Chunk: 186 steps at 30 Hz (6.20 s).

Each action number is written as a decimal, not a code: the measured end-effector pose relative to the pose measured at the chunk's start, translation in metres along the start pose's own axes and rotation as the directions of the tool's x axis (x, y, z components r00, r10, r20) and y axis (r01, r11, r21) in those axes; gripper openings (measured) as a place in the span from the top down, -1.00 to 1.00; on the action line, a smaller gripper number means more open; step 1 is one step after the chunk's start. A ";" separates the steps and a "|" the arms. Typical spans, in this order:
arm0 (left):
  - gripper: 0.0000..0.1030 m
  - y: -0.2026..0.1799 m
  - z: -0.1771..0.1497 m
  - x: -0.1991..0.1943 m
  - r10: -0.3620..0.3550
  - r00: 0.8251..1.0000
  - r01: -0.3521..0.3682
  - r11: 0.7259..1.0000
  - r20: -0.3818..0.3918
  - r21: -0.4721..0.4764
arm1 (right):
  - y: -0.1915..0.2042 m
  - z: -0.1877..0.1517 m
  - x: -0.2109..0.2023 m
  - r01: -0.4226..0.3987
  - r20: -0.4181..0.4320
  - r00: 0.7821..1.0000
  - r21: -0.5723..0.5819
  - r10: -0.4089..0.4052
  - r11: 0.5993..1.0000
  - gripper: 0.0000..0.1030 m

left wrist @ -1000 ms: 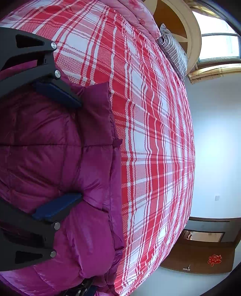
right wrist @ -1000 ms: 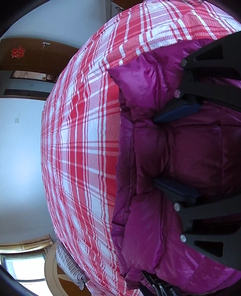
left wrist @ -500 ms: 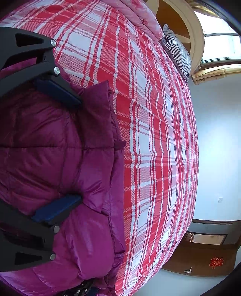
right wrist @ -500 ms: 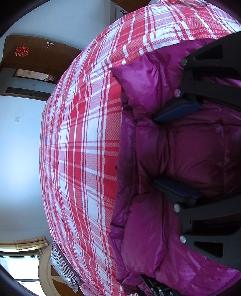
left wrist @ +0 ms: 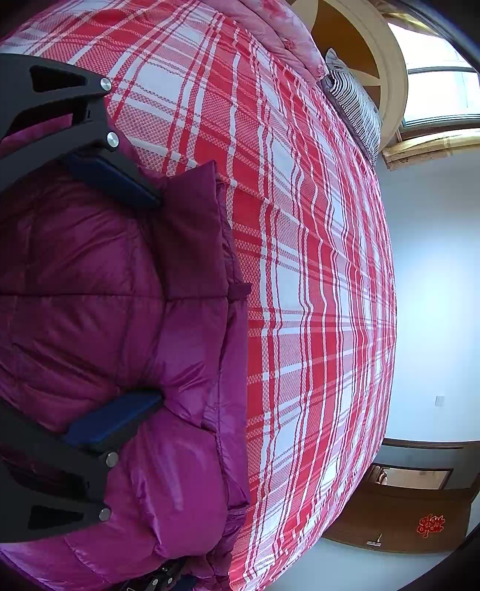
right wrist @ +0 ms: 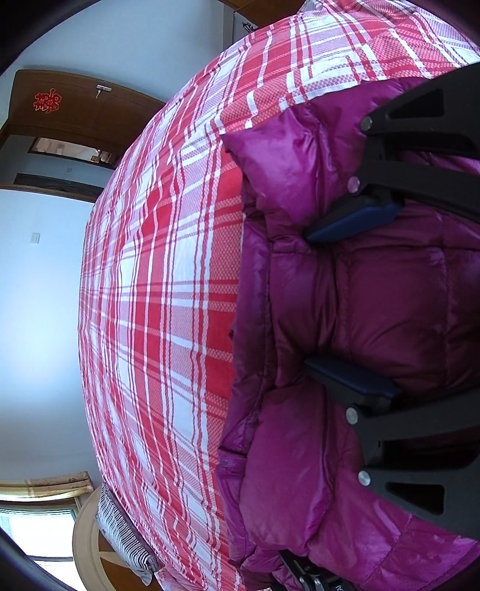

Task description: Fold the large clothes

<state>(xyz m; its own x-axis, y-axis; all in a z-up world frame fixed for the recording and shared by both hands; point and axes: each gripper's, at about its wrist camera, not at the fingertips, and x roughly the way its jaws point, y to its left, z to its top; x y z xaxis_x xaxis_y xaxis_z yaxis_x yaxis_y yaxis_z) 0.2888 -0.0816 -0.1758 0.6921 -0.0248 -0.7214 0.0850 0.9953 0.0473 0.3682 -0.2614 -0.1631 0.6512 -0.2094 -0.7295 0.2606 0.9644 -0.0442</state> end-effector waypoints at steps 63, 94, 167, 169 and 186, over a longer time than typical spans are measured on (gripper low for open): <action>-0.98 -0.040 0.000 -0.001 0.195 0.981 -0.195 0.980 0.002 0.031 | -0.052 0.000 -0.029 0.068 0.089 0.992 0.188 -0.086 0.980 -0.52; -0.98 -0.016 -0.002 0.004 0.044 0.999 -0.046 0.995 -0.022 -0.087 | -0.054 -0.007 0.000 0.102 -0.012 0.995 0.186 -0.102 0.977 -0.58; 0.69 0.125 -0.086 -0.138 -0.517 0.842 0.537 0.833 0.154 -0.133 | 0.036 -0.043 -0.038 -0.063 0.119 0.991 0.076 0.054 0.995 -0.86; 0.69 0.107 -0.071 -0.173 -0.538 0.819 0.558 0.828 0.199 -0.056 | 0.035 -0.043 -0.038 -0.076 0.120 0.991 0.077 0.067 0.994 -0.88; 0.69 -0.029 -0.036 -0.214 -0.636 0.758 0.593 0.764 0.145 0.254 | -0.047 -0.045 -0.081 -0.268 0.128 0.961 0.230 0.244 0.936 -0.96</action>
<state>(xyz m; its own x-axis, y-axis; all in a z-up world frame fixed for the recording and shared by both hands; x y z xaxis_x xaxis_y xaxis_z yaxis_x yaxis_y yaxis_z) 0.1125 -0.1013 -0.0470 0.5743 -0.6656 -0.4766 0.6571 0.7220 -0.2166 0.2714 -0.2831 -0.1324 0.7807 0.0135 -0.6247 0.2330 0.9214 0.3110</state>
